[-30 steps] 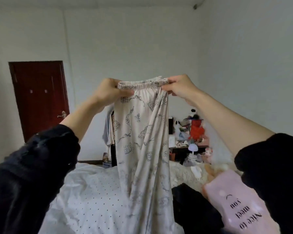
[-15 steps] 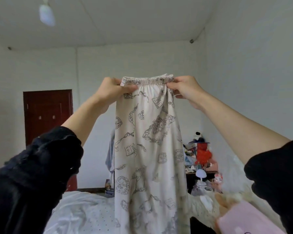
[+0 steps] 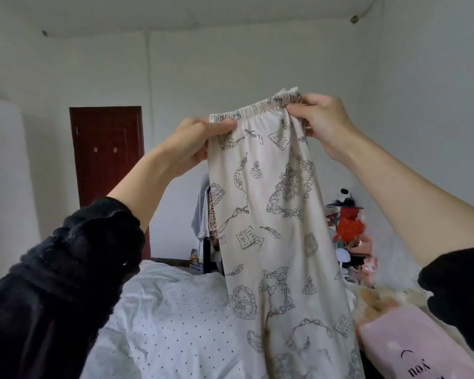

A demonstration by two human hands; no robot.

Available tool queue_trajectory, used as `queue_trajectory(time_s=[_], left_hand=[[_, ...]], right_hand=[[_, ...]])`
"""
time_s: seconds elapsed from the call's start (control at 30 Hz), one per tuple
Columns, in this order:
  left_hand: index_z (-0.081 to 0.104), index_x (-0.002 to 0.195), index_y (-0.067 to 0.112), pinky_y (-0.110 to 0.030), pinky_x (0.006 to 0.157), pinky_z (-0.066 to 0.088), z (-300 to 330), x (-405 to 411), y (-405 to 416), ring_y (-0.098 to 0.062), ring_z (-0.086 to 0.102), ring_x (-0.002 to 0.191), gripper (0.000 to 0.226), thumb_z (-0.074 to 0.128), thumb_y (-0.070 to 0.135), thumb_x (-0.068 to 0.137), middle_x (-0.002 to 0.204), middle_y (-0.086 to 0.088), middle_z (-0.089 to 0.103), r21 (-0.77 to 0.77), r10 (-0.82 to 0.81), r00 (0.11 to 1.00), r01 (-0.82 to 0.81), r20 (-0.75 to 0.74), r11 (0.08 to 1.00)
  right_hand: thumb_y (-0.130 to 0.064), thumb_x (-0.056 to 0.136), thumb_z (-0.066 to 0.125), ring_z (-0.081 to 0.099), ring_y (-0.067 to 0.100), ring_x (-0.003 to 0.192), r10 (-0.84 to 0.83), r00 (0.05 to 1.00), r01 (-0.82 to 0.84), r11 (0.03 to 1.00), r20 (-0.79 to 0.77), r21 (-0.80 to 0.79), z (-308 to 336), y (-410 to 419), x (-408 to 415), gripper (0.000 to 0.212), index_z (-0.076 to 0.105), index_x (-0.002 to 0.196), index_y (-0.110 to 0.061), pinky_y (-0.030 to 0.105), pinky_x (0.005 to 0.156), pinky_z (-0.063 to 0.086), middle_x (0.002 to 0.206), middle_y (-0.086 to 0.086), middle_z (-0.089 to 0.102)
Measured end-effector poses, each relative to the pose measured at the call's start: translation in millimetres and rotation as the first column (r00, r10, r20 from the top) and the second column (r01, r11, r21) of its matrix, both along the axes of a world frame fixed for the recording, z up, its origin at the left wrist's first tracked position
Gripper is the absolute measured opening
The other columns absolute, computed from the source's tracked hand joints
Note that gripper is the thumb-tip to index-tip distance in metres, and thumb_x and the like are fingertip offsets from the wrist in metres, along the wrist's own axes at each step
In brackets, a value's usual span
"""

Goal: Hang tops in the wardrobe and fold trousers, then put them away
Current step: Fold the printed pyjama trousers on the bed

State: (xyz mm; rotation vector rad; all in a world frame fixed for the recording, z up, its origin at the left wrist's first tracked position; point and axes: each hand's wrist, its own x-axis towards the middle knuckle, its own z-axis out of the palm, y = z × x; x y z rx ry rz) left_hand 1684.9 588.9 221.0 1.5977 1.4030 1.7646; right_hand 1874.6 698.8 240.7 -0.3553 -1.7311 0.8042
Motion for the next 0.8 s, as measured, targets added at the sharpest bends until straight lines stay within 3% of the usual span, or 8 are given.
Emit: queue_trajectory(time_s=[0.1, 0.2, 0.37, 0.47, 0.57, 0.63, 0.7, 0.8], left_hand=[[0.063, 0.107, -0.007, -0.046, 0.098, 0.048, -25, -34, -16, -0.029, 0.061, 0.097, 0.027, 0.064, 0.009, 0.085, 0.112, -0.022, 0.064, -0.058, 0.041, 0.998, -0.038, 0.050, 0.998], [0.059, 0.103, -0.002, -0.041, 0.093, 0.044, -61, -81, -38, -0.030, 0.052, 0.093, 0.019, 0.058, 0.008, 0.087, 0.101, -0.019, 0.057, -0.179, 0.054, 0.999, -0.053, 0.000, 0.982], [0.069, 0.102, 0.006, -0.028, 0.077, 0.056, -154, -185, -102, -0.021, 0.070, 0.091, 0.035, 0.071, 0.033, 0.080, 0.098, -0.008, 0.073, -0.478, 0.065, 0.990, -0.118, -0.127, 0.871], [0.067, 0.081, 0.004, -0.023, 0.065, 0.053, -220, -249, -131, -0.015, 0.067, 0.069, 0.045, 0.067, 0.049, 0.081, 0.078, -0.001, 0.071, -0.569, 0.181, 0.932, -0.338, -0.315, 0.750], [0.040, 0.055, 0.015, -0.020, 0.049, 0.032, -303, -343, -164, -0.009, 0.040, 0.046, 0.050, 0.063, 0.047, 0.085, 0.055, 0.003, 0.041, -0.671, 0.253, 0.900, -0.433, -0.355, 0.601], [0.036, 0.054, 0.017, -0.024, 0.049, 0.026, -366, -396, -184, -0.011, 0.034, 0.048, 0.050, 0.061, 0.045, 0.087, 0.057, 0.002, 0.036, -0.767, 0.240, 0.903, -0.429, -0.355, 0.478], [0.047, 0.059, 0.015, -0.024, 0.052, 0.032, -433, -439, -209, -0.012, 0.041, 0.054, 0.042, 0.061, 0.041, 0.088, 0.061, 0.000, 0.044, -0.848, 0.276, 0.909, -0.397, -0.312, 0.350], [0.061, 0.065, 0.014, -0.027, 0.069, 0.040, -528, -484, -241, -0.020, 0.054, 0.073, 0.028, 0.067, 0.037, 0.081, 0.076, -0.006, 0.058, -0.927, 0.408, 0.890, -0.309, -0.204, 0.212]], right_hand=[[-0.010, 0.087, 0.063, 0.056, -0.003, 0.051, 0.026, 0.998, -0.026, 1.000, 0.052, 0.006, -22, -8, -42, 0.014, 0.067, 0.076, -0.017, 0.013, 0.054, 0.045, 0.068, -0.005, 0.062], [-0.010, 0.087, 0.064, 0.056, -0.003, 0.052, 0.092, 0.981, -0.085, 0.995, 0.173, -0.047, -54, -19, -96, 0.008, 0.069, 0.082, -0.014, 0.014, 0.053, 0.043, 0.069, -0.004, 0.063], [-0.011, 0.085, 0.065, 0.057, 0.007, 0.068, 0.256, 0.839, -0.213, 0.967, 0.481, -0.143, -155, -56, -242, 0.017, 0.071, 0.099, -0.003, 0.019, 0.068, 0.045, 0.086, 0.010, 0.069], [-0.015, 0.085, 0.067, 0.059, 0.003, 0.063, 0.311, 0.757, -0.239, 0.950, 0.574, -0.200, -231, -85, -325, 0.022, 0.072, 0.100, 0.000, 0.014, 0.060, 0.041, 0.082, 0.009, 0.068], [-0.014, 0.086, 0.066, 0.064, 0.027, 0.100, 0.395, 0.674, -0.227, 0.915, 0.624, -0.334, -324, -118, -430, 0.030, 0.067, 0.108, 0.007, 0.030, 0.082, 0.047, 0.108, 0.018, 0.068], [-0.010, 0.089, 0.062, 0.060, 0.024, 0.110, 0.456, 0.646, -0.194, 0.874, 0.612, -0.446, -387, -140, -476, 0.027, 0.065, 0.114, 0.000, 0.025, 0.090, 0.046, 0.117, 0.012, 0.065], [-0.014, 0.094, 0.057, 0.055, 0.017, 0.118, 0.531, 0.583, -0.158, 0.816, 0.615, -0.556, -452, -164, -507, 0.034, 0.058, 0.127, -0.007, 0.017, 0.089, 0.041, 0.129, 0.007, 0.058], [-0.029, 0.099, 0.047, 0.046, 0.017, 0.128, 0.555, 0.457, -0.071, 0.801, 0.695, -0.594, -553, -188, -520, 0.043, 0.045, 0.140, -0.014, 0.025, 0.101, 0.038, 0.141, 0.003, 0.048]])
